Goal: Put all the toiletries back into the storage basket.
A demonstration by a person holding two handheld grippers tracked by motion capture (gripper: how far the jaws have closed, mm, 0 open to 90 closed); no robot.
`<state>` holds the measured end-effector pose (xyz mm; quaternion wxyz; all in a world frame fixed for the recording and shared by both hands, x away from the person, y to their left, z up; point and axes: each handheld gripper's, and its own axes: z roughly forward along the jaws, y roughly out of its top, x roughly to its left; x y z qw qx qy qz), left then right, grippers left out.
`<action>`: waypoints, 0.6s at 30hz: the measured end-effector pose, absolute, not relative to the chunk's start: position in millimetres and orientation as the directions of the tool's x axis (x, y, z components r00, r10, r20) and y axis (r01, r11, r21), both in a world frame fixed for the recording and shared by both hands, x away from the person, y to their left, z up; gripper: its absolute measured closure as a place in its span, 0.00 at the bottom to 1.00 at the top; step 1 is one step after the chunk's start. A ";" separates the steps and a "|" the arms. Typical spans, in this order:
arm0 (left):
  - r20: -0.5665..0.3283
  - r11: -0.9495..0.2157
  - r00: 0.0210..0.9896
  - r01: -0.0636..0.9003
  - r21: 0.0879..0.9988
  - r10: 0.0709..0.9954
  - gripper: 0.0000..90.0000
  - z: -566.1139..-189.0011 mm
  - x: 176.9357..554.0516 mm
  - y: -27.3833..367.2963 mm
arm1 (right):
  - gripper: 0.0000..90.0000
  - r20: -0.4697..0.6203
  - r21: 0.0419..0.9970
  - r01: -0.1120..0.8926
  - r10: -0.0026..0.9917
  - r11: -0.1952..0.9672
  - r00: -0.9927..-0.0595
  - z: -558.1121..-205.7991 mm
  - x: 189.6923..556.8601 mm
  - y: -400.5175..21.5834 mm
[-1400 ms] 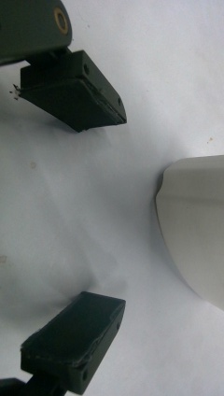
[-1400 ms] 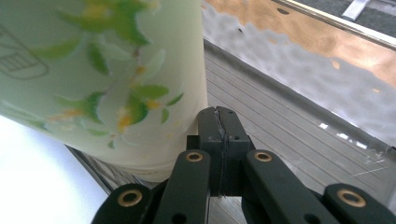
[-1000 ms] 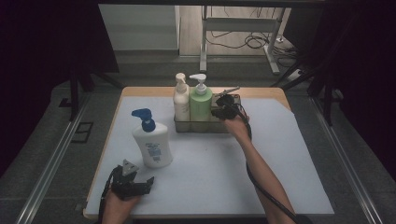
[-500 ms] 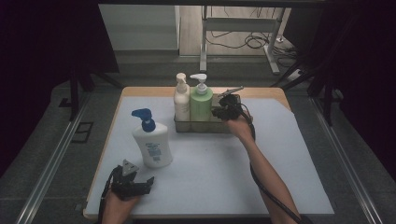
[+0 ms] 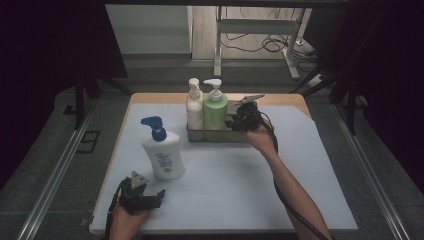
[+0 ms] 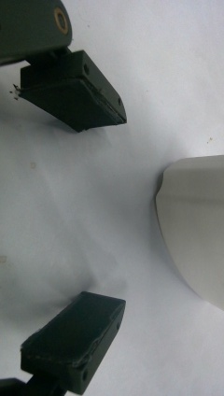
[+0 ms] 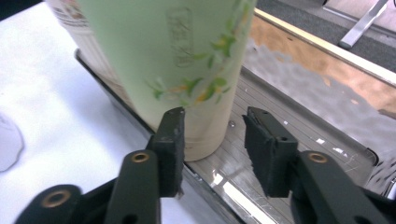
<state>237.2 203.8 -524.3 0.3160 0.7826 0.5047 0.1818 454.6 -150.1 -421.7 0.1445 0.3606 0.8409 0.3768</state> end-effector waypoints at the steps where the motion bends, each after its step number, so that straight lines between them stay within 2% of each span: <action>1: -0.034 -0.291 0.424 0.675 0.678 0.905 0.12 -524.3 237.2 203.7 | 0.59 0.031 0.738 0.497 0.712 0.457 -0.701 -420.1 452.8 -150.2; 9: -0.032 -0.292 0.424 0.675 0.678 0.905 0.12 -524.2 237.2 203.8 | 0.44 0.010 0.743 0.469 0.693 0.477 -0.721 -414.0 438.8 -157.2; 11: -0.032 -0.292 0.425 0.674 0.678 0.905 0.12 -524.2 237.2 203.8 | 0.43 0.010 0.746 0.465 0.690 0.477 -0.724 -413.3 436.5 -158.0; 12: -0.032 -0.292 0.424 0.675 0.678 0.905 0.12 -524.2 237.2 203.7 | 0.36 -0.004 0.747 0.453 0.684 0.487 -0.729 -411.9 432.0 -159.0; 18: -0.032 -0.292 0.423 0.674 0.678 0.905 0.12 -524.2 237.1 203.7 | 0.29 -0.026 0.746 0.432 0.670 0.507 -0.742 -407.6 421.2 -162.0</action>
